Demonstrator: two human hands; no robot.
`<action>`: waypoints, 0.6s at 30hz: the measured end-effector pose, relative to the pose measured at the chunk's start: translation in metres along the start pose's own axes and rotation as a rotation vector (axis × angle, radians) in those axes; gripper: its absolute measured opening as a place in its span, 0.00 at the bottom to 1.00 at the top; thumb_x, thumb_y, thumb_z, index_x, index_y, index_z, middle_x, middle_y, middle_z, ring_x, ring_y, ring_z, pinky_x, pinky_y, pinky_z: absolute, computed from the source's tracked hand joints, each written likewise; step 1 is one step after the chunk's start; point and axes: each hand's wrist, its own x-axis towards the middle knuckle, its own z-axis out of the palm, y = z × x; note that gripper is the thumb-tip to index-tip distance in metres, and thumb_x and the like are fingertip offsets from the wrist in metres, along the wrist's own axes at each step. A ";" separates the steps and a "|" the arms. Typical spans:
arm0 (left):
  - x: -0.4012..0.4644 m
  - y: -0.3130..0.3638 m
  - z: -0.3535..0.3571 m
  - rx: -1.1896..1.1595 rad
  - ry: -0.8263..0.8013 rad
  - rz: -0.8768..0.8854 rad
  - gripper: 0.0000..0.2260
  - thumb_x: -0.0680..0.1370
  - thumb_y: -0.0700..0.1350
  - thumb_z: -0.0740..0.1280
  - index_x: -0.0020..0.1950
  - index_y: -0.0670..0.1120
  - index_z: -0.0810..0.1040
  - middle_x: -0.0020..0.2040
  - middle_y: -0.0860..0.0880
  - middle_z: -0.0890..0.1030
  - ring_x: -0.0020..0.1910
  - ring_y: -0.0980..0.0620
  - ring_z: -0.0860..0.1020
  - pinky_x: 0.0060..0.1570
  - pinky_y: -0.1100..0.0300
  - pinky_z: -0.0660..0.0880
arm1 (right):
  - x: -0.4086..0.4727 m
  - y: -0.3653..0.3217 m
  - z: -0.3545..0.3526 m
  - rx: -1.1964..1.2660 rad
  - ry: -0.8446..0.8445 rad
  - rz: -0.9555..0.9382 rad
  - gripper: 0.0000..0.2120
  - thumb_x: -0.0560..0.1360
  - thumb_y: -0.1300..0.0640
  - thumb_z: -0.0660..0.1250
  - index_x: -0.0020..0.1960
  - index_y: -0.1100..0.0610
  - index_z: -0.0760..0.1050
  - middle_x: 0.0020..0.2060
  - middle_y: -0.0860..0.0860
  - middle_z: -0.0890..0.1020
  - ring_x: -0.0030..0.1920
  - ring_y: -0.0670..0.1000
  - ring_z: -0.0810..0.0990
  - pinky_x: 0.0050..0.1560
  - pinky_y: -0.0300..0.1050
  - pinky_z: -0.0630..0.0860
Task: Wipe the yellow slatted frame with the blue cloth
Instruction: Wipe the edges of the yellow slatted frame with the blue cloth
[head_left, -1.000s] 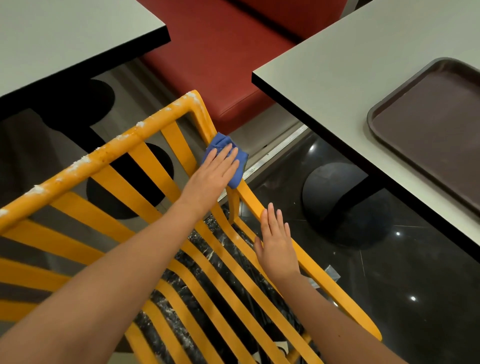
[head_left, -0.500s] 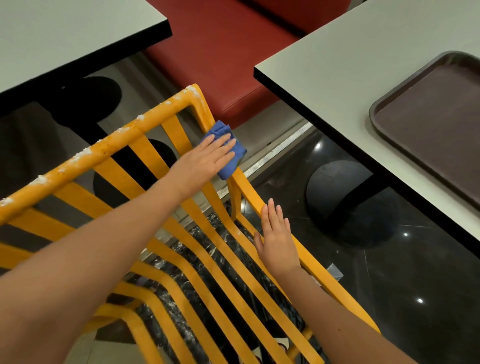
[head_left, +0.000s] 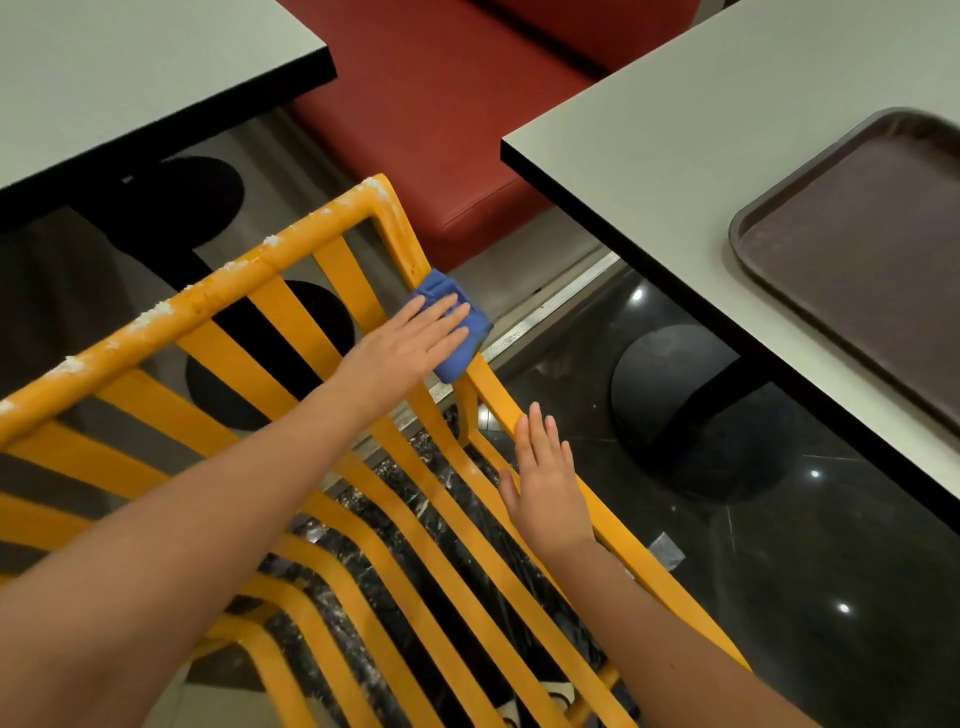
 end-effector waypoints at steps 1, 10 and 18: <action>0.001 -0.010 -0.002 0.011 0.013 -0.019 0.31 0.67 0.28 0.70 0.69 0.39 0.68 0.70 0.40 0.68 0.69 0.41 0.66 0.68 0.47 0.58 | 0.000 0.000 -0.001 -0.004 -0.011 0.005 0.29 0.81 0.51 0.53 0.77 0.58 0.44 0.77 0.54 0.44 0.77 0.54 0.42 0.76 0.52 0.46; 0.008 0.014 0.018 -0.003 0.091 -0.160 0.25 0.70 0.30 0.49 0.64 0.37 0.73 0.65 0.38 0.73 0.65 0.40 0.71 0.64 0.43 0.63 | 0.000 0.000 0.000 -0.024 -0.017 0.011 0.30 0.82 0.50 0.52 0.76 0.57 0.41 0.77 0.53 0.41 0.76 0.53 0.40 0.74 0.49 0.42; 0.000 0.000 -0.002 0.019 0.024 -0.004 0.31 0.69 0.29 0.68 0.71 0.41 0.66 0.72 0.42 0.65 0.71 0.43 0.63 0.70 0.49 0.54 | 0.001 -0.001 -0.004 -0.032 -0.051 0.004 0.30 0.82 0.50 0.52 0.76 0.58 0.40 0.76 0.54 0.41 0.76 0.53 0.39 0.74 0.49 0.42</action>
